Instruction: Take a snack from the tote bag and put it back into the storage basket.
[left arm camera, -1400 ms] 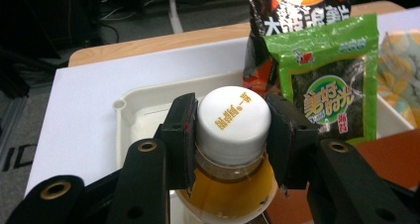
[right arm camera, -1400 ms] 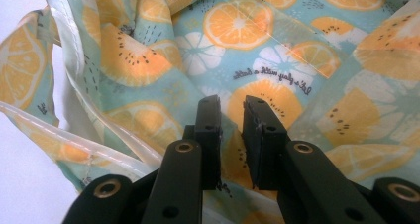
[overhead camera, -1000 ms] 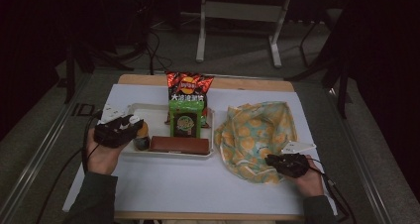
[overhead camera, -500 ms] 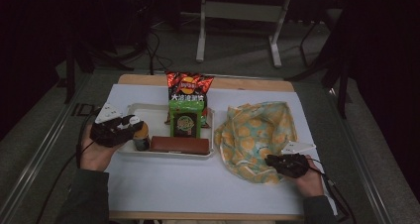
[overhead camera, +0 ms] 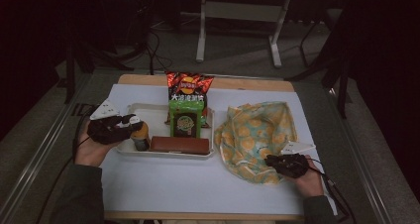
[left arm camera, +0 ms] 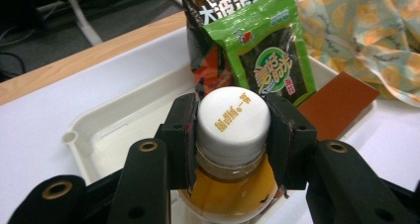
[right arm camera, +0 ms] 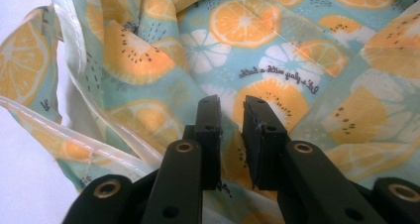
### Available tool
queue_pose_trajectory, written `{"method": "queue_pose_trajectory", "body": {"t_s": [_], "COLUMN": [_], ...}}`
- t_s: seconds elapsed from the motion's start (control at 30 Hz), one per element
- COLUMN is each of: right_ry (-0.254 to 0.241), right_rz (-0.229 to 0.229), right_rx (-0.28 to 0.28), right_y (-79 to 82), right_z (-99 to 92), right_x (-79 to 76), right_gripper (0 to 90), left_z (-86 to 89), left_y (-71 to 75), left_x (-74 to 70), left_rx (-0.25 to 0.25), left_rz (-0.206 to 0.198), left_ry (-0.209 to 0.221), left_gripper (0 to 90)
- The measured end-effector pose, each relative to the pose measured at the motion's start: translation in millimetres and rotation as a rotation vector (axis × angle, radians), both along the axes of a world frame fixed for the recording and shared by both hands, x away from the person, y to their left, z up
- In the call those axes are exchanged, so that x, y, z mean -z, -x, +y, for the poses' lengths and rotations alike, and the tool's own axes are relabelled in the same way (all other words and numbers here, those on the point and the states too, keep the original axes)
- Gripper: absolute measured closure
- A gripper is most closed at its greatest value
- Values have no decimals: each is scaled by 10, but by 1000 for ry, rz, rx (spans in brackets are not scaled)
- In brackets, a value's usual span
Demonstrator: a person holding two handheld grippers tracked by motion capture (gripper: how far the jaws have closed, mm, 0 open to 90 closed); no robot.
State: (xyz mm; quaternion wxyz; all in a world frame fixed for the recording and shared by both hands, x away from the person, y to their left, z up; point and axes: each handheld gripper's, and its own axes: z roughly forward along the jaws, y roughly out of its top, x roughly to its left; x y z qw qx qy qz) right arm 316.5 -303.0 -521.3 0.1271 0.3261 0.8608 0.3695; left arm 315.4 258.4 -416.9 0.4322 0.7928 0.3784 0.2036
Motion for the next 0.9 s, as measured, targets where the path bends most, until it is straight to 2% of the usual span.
{"method": "queue_pose_trajectory", "body": {"t_s": [0.1, 0.23, 0.4, 0.6, 0.8, 0.9], "right_ry": [0, 1, 1, 1, 1, 1], "right_rz": [0, 1, 1, 0, 3, 4], "right_rx": [0, -2, -2, -3, -3, -4], "right_y": [-1, -1, -1, -1, 1, 1], "right_z": [0, 3, 2, 1, 3, 2], "right_x": [2, 4, 3, 2, 3, 3], "right_gripper": [773, 772, 771, 769, 768, 765], "left_z": [43, 67, 68, 65, 111, 176], "left_y": [-18, -42, -43, -33, 29, 76], "left_x": [7, 10, 16, 28, 7, 7], "left_rx": [37, 59, 55, 36, 6, 1], "left_rz": [5, 10, 10, 14, -21, -38], "left_ry": [17, 25, 29, 31, 66, 102], "left_gripper": [581, 580, 569, 493, 493, 499]}}
